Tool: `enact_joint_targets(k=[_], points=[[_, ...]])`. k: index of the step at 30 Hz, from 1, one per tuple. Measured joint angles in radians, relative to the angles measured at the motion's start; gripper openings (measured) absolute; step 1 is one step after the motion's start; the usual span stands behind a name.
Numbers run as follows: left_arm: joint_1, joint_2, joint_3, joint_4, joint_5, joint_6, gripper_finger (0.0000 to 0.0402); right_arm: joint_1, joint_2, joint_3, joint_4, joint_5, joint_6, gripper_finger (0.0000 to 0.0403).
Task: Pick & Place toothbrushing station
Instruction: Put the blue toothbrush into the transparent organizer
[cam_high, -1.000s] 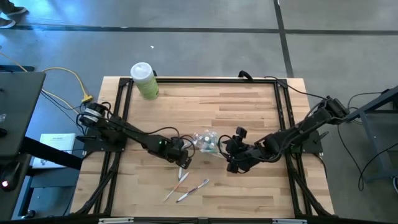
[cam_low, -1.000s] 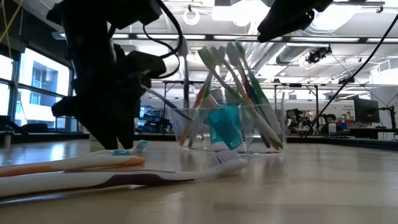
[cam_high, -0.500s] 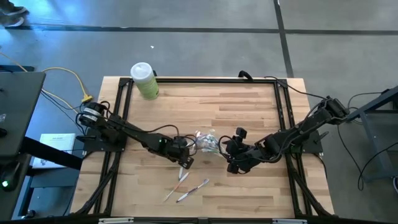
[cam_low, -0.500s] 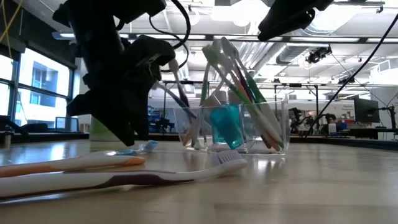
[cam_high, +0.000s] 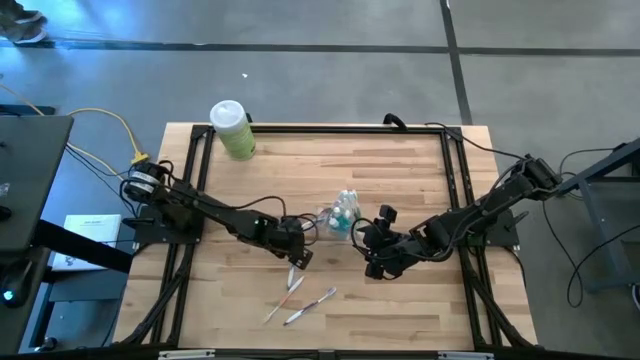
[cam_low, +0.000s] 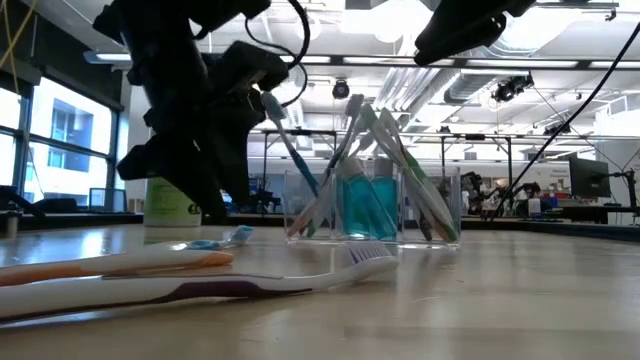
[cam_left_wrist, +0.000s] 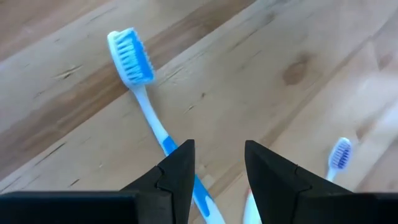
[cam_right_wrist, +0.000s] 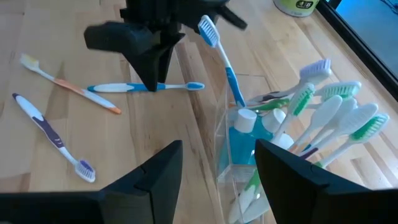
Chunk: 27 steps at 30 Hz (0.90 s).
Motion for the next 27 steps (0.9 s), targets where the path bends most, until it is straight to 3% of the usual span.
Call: enact_joint_targets(k=[11,16,19,27], points=[[-0.002,-0.113,0.0,-0.031,-0.022,0.029,0.0136,0.0,0.0,0.0,-0.006,0.0,0.0,0.0193],[-0.03,-0.113,0.0,-0.104,-0.027,-0.024,0.0136,0.0,0.0,0.0,-0.007,0.0,0.0,0.0193],[-0.05,-0.113,0.0,-0.157,-0.082,-0.073,0.0136,0.0,0.0,0.0,-0.007,-0.001,0.0,0.0193],[-0.09,-0.108,0.0,-0.171,-0.135,-0.161,0.0136,0.0,0.0,0.0,-0.007,-0.001,0.0,0.0193]])
